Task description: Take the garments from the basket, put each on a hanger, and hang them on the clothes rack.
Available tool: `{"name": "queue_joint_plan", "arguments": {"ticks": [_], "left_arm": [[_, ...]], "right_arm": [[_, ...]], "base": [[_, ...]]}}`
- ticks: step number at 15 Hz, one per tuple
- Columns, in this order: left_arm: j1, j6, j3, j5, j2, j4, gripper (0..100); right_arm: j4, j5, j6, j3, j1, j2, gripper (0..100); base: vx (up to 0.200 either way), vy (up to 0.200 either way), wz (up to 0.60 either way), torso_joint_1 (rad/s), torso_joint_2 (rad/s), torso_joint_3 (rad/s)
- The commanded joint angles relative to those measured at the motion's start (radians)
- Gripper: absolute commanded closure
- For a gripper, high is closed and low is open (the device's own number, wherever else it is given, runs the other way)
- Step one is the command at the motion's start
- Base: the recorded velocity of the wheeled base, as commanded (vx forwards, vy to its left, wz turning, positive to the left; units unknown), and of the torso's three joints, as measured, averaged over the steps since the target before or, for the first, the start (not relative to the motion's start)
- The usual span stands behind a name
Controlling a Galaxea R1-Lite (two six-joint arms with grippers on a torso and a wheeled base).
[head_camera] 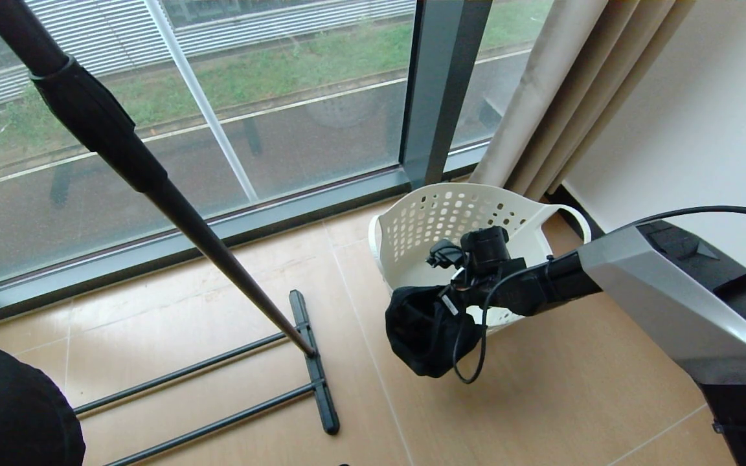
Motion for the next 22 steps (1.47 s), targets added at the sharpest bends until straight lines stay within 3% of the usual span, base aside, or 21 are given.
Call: {"name": "queue_joint_plan", "arguments": {"ticks": [1,6,14,22], "left_arm": [[0.0,0.0,0.0,0.001,0.001,0.0,0],[0.0,0.0,0.0,-0.001,0.001,0.0,0],[-0.001,0.004,0.0,-0.001,0.001,0.0,0],[-0.001,0.001,0.0,-0.002,0.001,0.0,0]], "right_arm": [[0.0,0.0,0.0,0.008,0.001,-0.012,100],[-0.029,0.007,0.004,0.092,0.002,-0.132,100],[-0.244,-0.003,-0.016,0.445,0.114,-0.489,100],[-0.356,-0.003,-0.06,0.68,0.215,-0.794,100]], "base": [[0.0,0.0,0.0,0.0,0.0,0.0],[0.0,0.0,0.0,0.0,0.0,0.0],[0.0,0.0,0.0,0.0,0.0,0.0],[0.0,0.0,0.0,0.0,0.0,0.0]]}}
